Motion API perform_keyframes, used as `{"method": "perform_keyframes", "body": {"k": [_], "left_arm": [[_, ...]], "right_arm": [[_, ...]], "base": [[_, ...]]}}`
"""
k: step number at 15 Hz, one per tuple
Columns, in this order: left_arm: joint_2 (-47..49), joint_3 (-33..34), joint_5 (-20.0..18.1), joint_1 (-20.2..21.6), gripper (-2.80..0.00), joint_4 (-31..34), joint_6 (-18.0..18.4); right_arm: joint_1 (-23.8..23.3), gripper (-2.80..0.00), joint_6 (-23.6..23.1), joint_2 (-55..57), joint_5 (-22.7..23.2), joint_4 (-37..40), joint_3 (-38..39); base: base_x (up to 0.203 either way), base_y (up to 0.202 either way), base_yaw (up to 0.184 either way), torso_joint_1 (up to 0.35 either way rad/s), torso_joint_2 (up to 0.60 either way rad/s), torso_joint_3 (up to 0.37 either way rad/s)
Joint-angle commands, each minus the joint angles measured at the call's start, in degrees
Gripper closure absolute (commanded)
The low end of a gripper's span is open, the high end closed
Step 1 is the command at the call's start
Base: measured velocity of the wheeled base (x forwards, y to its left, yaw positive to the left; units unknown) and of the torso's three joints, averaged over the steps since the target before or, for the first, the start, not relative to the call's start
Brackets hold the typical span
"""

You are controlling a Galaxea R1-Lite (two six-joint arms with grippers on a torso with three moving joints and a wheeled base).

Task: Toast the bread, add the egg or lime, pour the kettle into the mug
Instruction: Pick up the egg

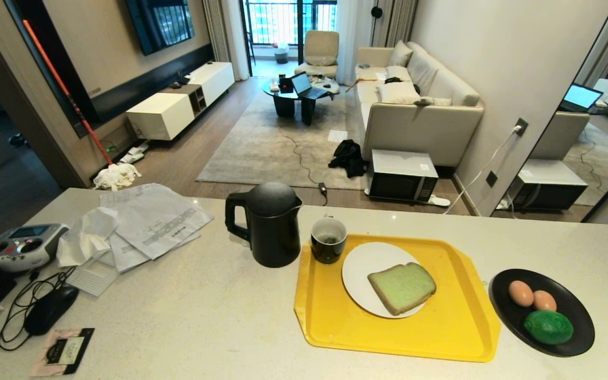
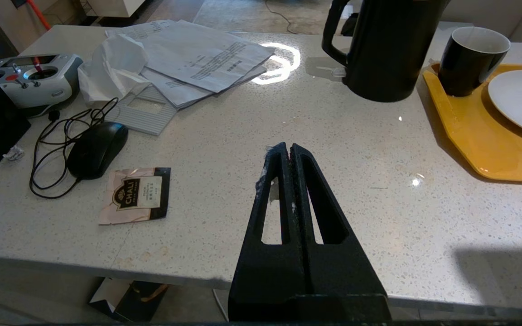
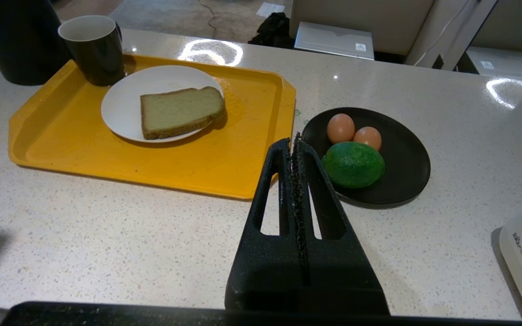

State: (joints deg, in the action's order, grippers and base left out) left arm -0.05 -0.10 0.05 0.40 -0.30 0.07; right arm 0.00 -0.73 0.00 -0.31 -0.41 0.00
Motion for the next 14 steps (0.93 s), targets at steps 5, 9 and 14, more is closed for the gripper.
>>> {"method": "perform_keyframes", "body": {"k": [5, 9, 14], "left_arm": [[-0.01, 0.01, 0.04, 0.04, 0.00, -0.05, 0.01], [-0.04, 0.01, 0.04, -0.05, 0.00, -0.10, 0.10], [-0.04, 0.01, 0.04, -0.05, 0.00, -0.06, 0.11]], "right_arm": [[0.00, 0.00, 0.03, 0.09, -0.04, -0.02, 0.00], [0.00, 0.00, 0.03, 0.09, -0.04, -0.02, 0.00], [0.00, 0.00, 0.03, 0.09, -0.04, -0.02, 0.00]], "base": [[0.000, 0.000, 0.000, 0.000, 0.00, 0.000], [0.003, 0.004, -0.049, 0.004, 0.00, 0.000], [0.000, 0.008, -0.175, 0.008, 0.00, 0.001]]}}
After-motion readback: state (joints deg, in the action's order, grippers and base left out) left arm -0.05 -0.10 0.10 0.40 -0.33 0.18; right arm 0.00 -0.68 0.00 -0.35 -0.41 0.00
